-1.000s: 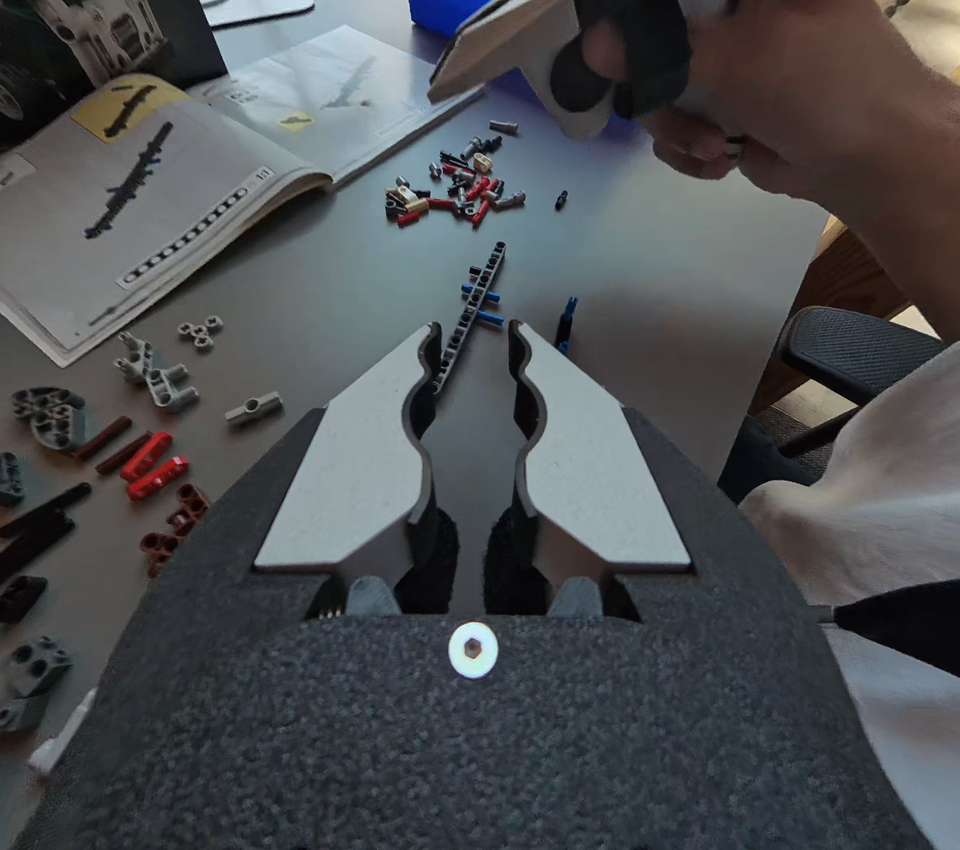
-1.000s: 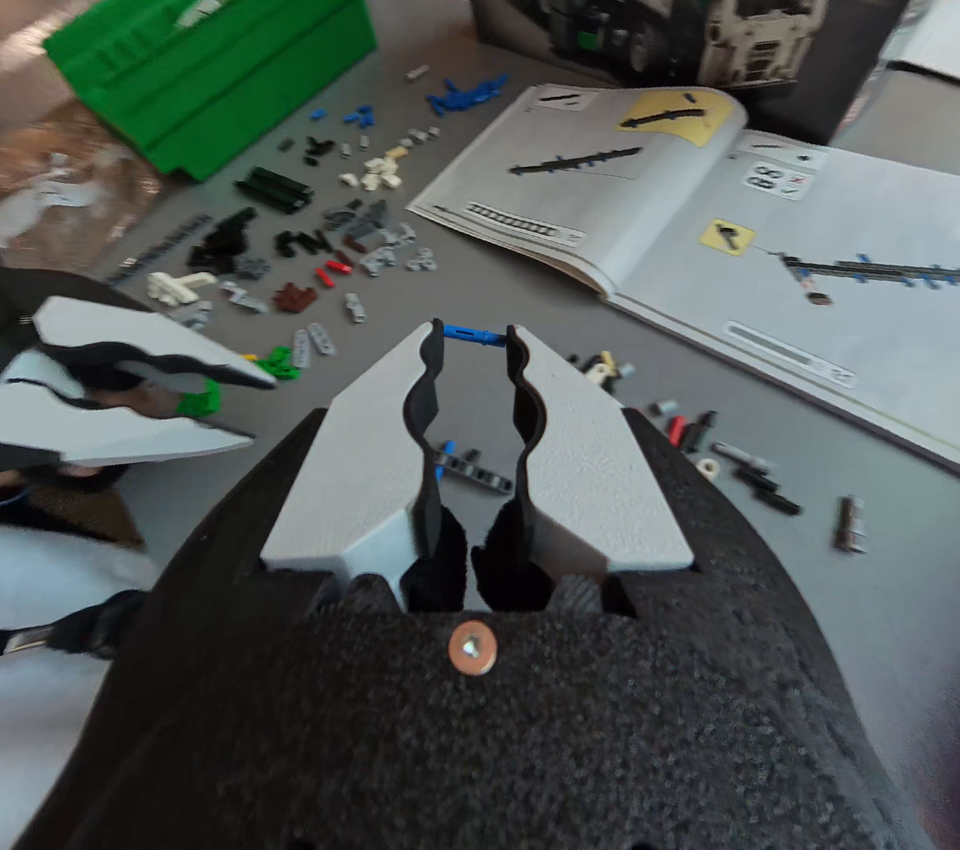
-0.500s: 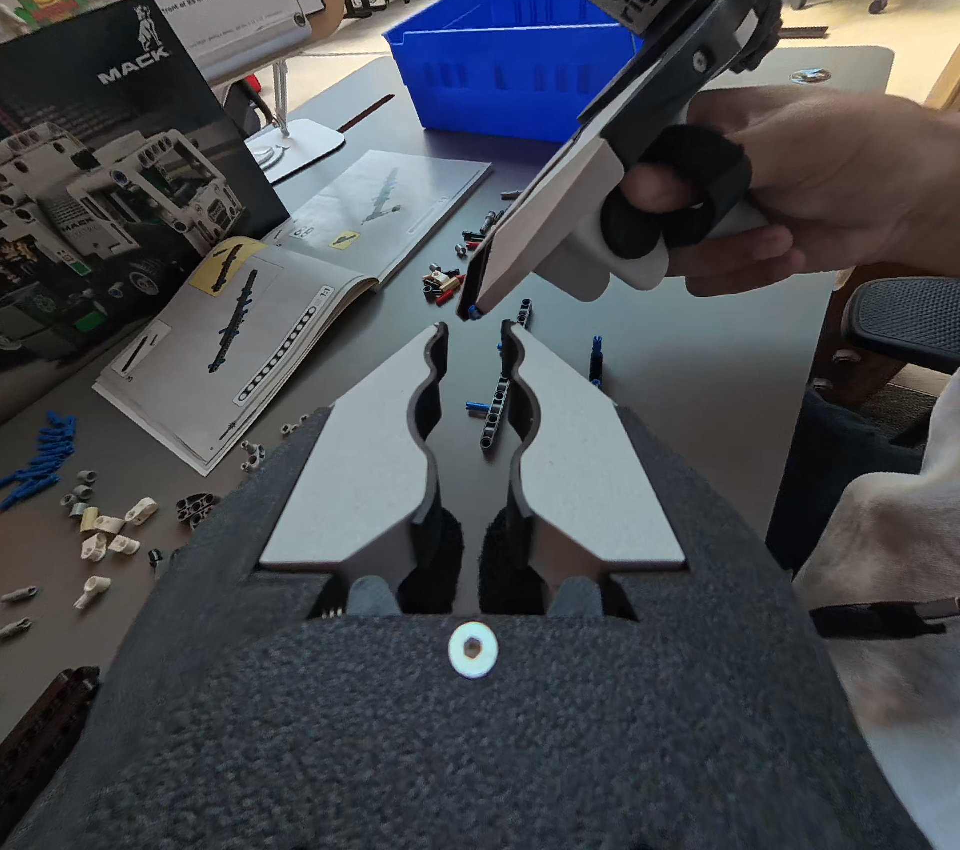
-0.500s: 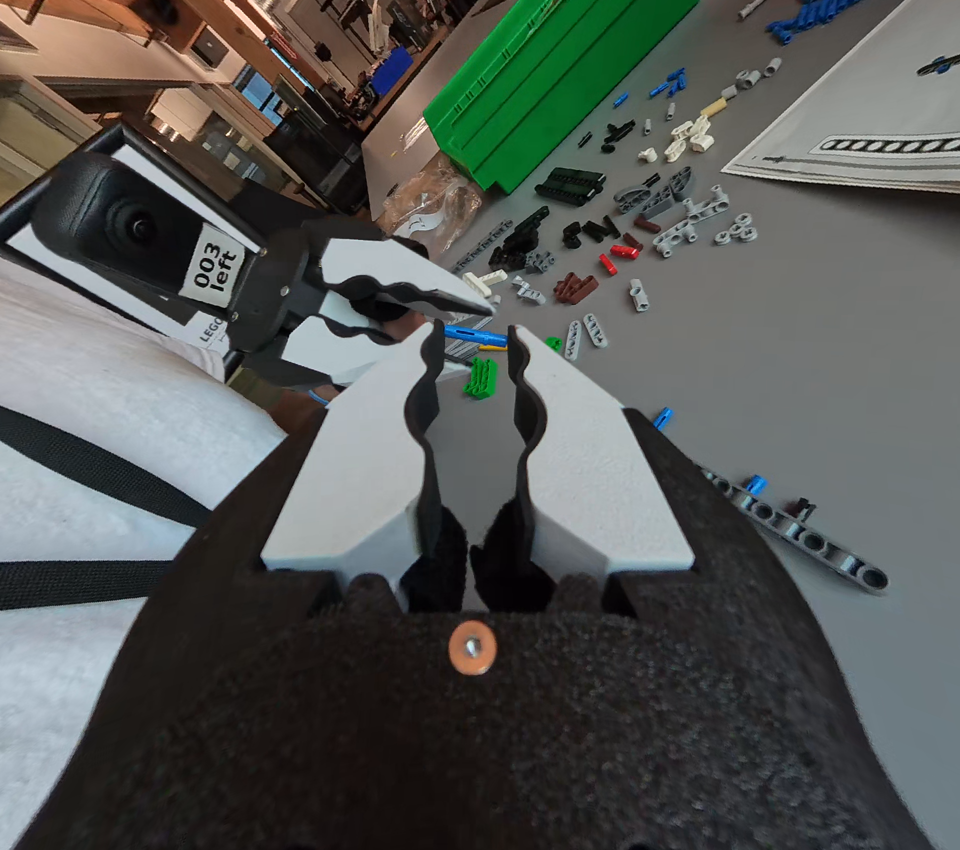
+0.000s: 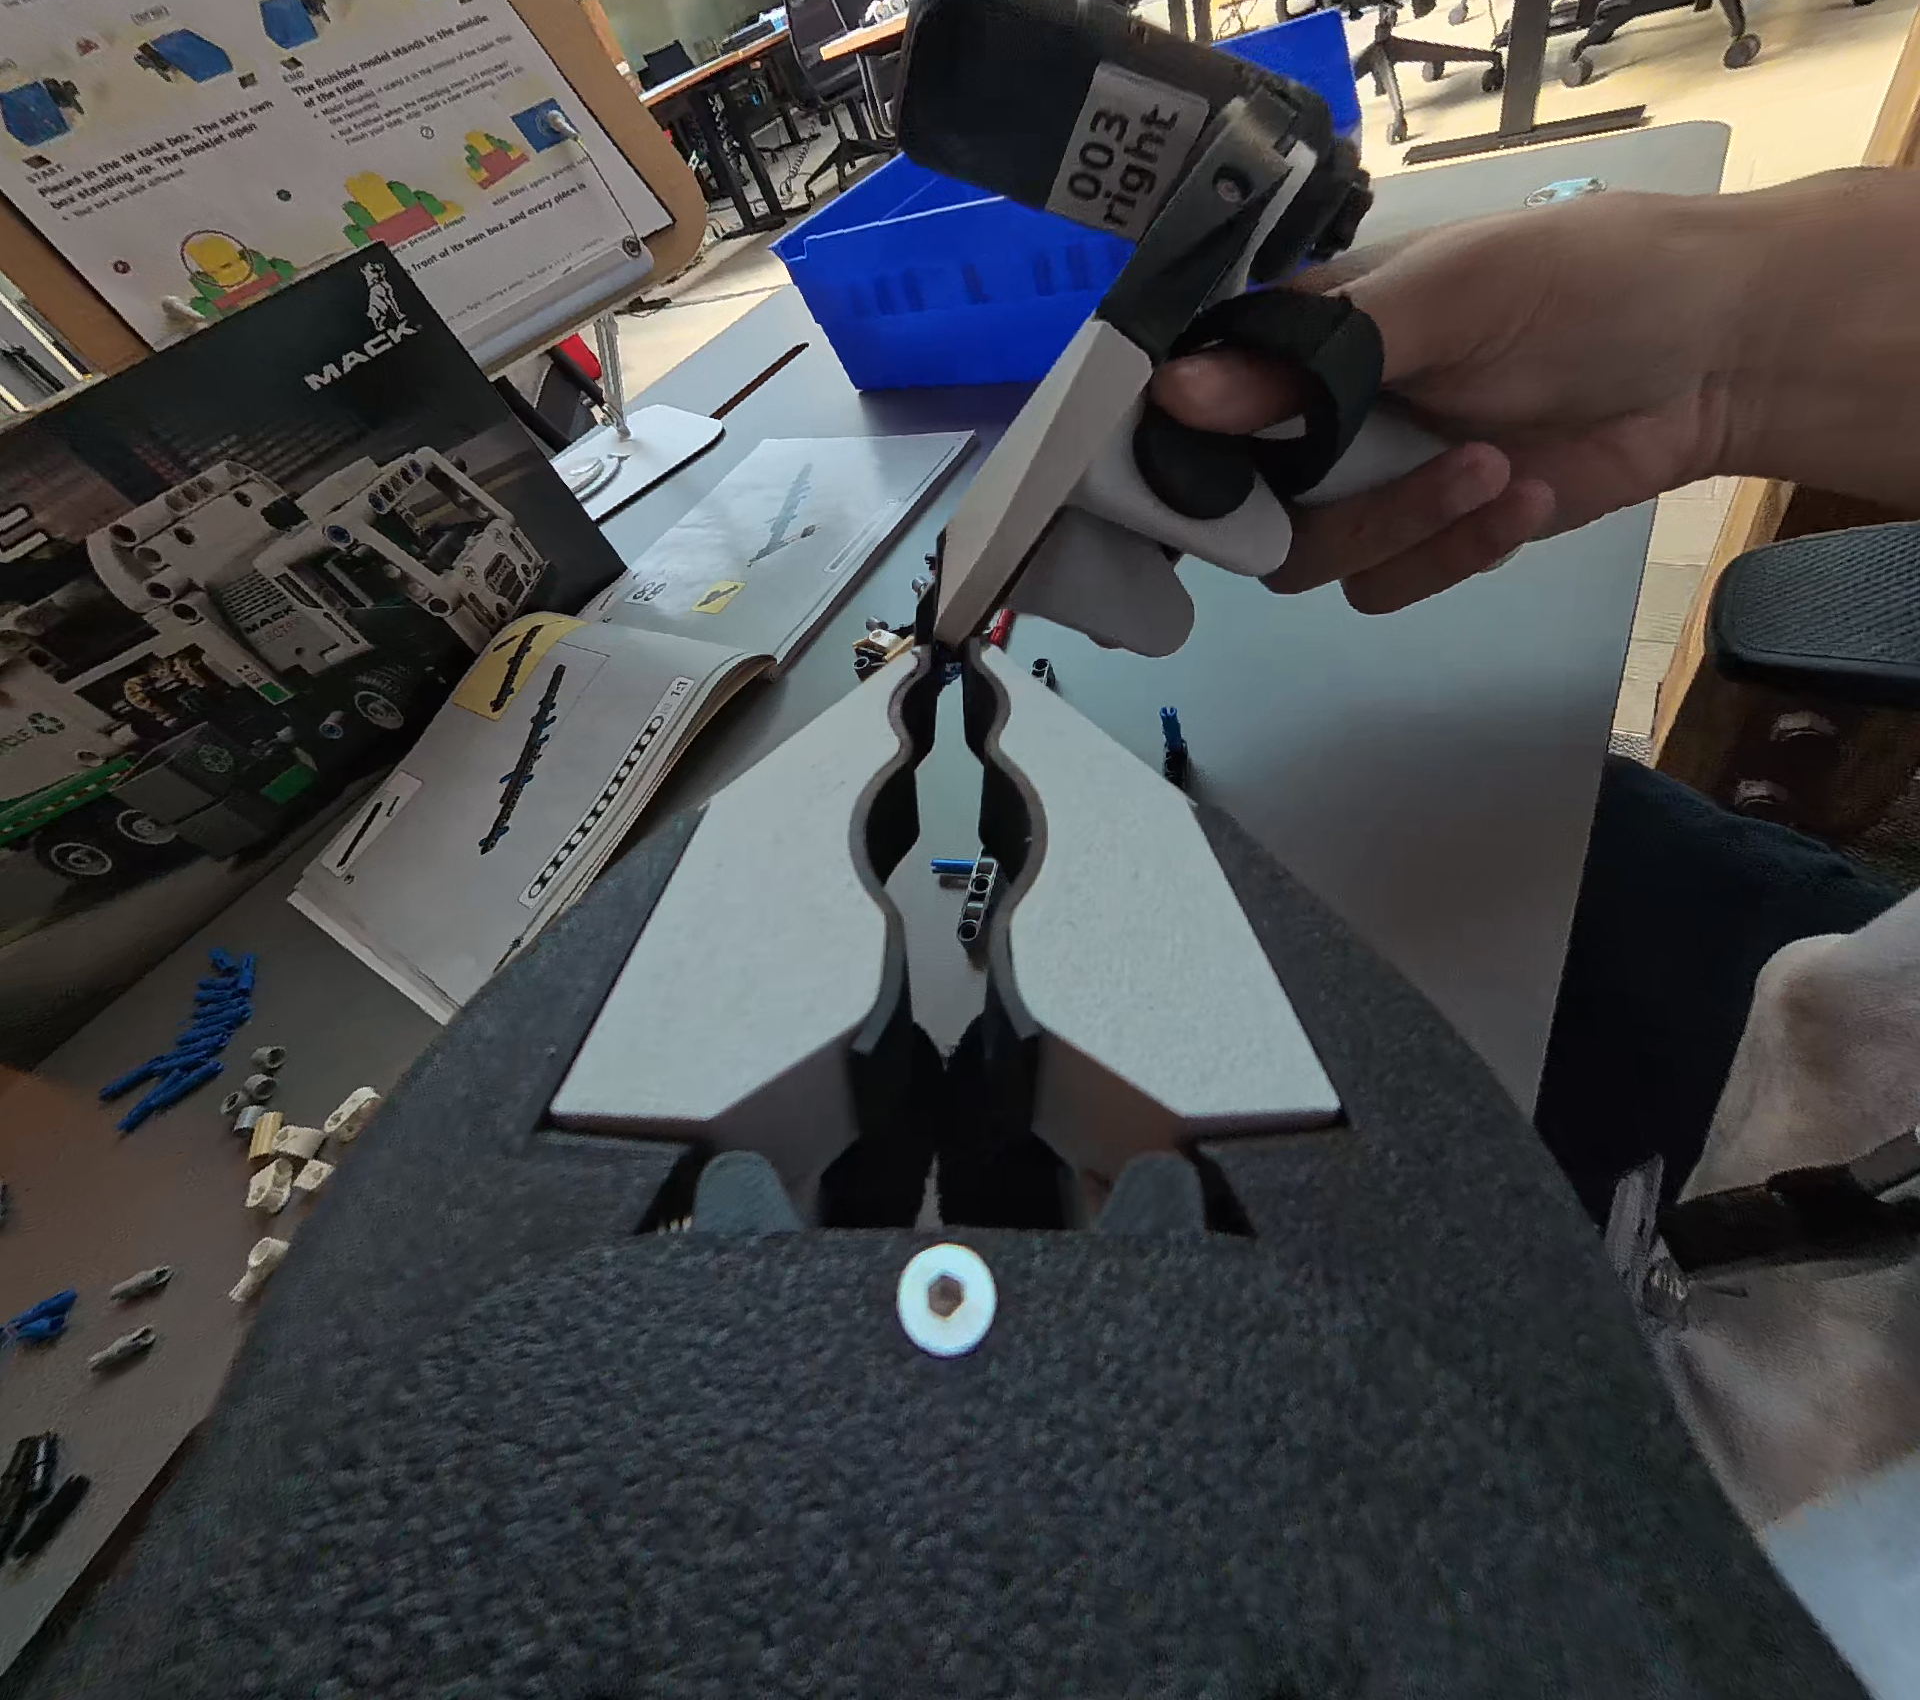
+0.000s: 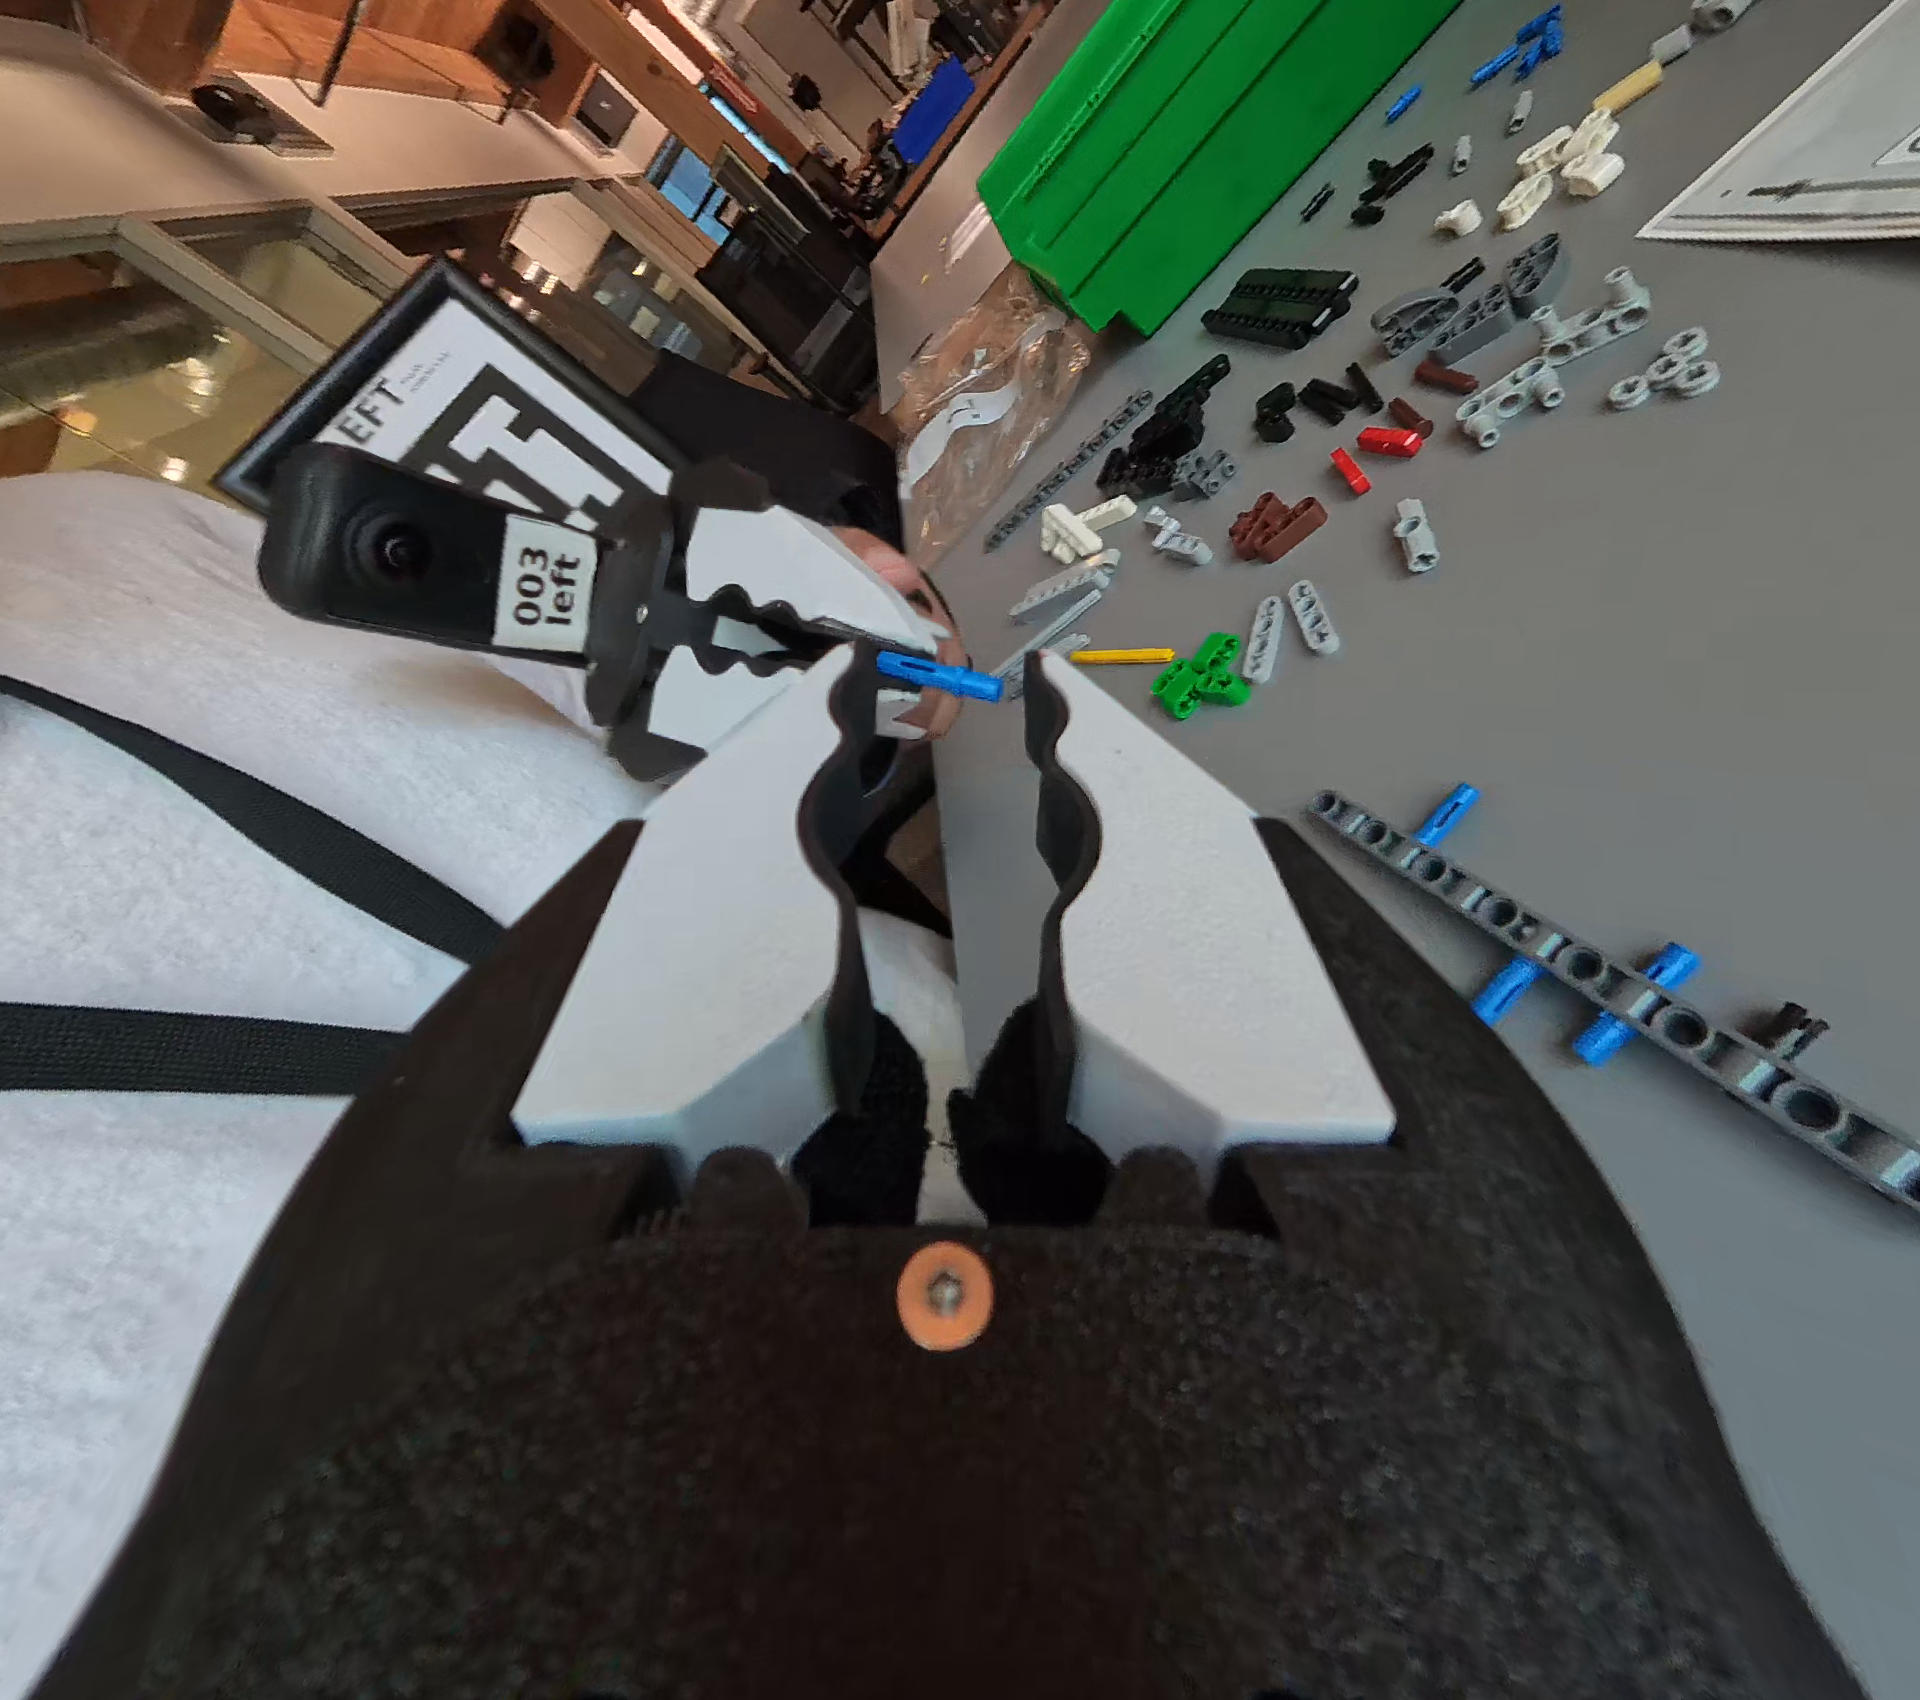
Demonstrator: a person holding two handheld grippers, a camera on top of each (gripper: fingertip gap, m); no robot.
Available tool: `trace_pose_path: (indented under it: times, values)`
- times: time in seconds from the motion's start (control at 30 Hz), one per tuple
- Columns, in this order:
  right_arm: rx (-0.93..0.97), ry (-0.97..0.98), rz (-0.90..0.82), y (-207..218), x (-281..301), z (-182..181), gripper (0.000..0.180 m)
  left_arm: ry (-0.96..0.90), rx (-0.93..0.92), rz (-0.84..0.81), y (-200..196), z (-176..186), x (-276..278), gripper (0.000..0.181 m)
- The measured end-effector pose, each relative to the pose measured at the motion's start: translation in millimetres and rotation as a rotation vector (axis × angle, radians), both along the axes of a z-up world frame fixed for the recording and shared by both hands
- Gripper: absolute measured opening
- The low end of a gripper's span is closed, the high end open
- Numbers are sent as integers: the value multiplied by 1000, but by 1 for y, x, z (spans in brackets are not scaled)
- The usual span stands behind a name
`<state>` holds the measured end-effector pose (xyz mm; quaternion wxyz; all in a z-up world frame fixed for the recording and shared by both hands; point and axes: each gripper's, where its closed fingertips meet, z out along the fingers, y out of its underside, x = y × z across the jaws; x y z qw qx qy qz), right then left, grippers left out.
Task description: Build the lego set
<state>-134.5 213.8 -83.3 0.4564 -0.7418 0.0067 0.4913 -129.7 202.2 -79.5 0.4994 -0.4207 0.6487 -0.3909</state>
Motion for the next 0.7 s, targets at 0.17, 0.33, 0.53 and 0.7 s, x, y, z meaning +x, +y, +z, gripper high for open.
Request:
trace_pose_path:
  times: [0.17, 0.33, 0.53, 0.7]
  values:
    - [-12, 227, 29, -5, 13, 5, 31, -78, -65, 6, 0, 12, -6, 3]
    - [32, 467, 151, -15, 4, 24, 28, -176, -213, -67, -8, 31, -14, 3]
    - [31, 706, 350, -26, -16, 42, 18, -215, -184, -122, -17, 36, -18, 3]
    - [13, 767, 364, -24, -17, 42, 13, -234, -166, -127, -17, 38, -22, 3]
